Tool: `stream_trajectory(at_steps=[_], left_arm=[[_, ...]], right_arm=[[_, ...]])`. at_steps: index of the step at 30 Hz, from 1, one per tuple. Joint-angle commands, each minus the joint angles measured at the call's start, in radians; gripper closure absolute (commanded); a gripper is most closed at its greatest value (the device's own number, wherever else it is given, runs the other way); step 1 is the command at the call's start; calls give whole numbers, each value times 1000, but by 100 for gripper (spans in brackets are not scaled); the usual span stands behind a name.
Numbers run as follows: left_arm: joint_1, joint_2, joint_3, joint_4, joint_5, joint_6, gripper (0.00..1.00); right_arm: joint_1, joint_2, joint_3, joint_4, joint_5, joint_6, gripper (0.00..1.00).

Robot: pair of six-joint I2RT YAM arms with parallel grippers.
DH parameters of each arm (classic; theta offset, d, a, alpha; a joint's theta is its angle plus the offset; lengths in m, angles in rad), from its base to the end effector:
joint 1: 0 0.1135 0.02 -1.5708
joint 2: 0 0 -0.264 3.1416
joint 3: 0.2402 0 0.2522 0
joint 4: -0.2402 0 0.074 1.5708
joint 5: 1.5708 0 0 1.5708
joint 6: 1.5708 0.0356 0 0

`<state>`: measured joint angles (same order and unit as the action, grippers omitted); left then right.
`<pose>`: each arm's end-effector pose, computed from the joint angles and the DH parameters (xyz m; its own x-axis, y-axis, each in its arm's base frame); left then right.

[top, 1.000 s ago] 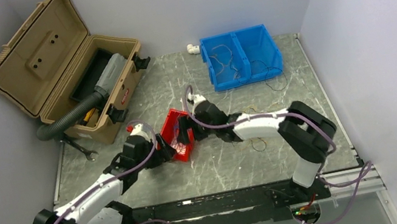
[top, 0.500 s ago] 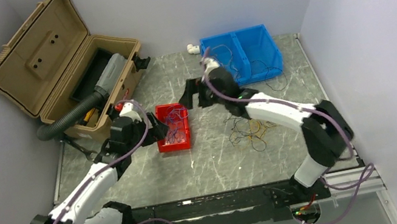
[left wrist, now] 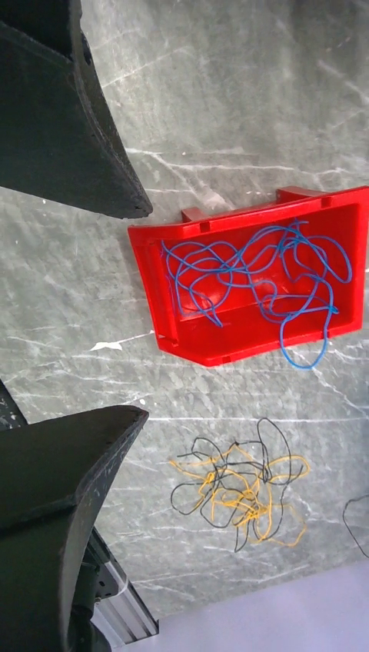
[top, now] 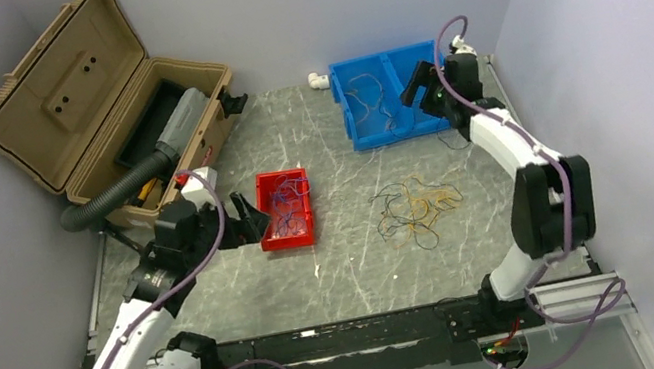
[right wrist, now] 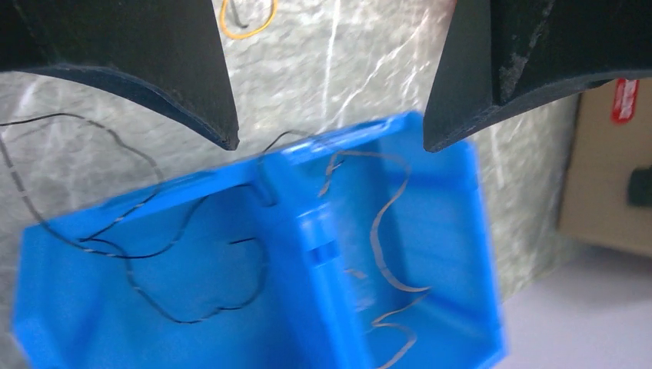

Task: Untangle the cables
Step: Move the bin to the center of the board.

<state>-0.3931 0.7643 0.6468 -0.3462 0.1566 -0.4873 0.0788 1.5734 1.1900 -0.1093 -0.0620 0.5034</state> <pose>0.1617 -0.0731 0.2782 -0.6026 -0.2508 -0.7576 0.2547 0.8392 -0.4804 0.3655 0.0311 0.2897 -0.4772 0.4453 -0.7576 0.1110 0.8857 0.4507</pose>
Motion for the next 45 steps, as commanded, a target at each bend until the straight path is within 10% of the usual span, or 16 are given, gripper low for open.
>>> stream_trajectory(at_steps=[1, 18, 34, 45], left_arm=[[-3, -49, 89, -116, -3, 68, 5], [-3, -84, 121, -164, -10, 105, 4], [-3, -142, 118, -210, -20, 113, 3], [-3, -130, 125, -206, -8, 124, 3]], right_arm=[[-73, 129, 121, 20, -40, 61, 11], [-145, 531, 470, -199, 23, 73, 41], [47, 172, -101, -123, 6, 24, 39], [-17, -28, -144, -268, 92, -32, 32]])
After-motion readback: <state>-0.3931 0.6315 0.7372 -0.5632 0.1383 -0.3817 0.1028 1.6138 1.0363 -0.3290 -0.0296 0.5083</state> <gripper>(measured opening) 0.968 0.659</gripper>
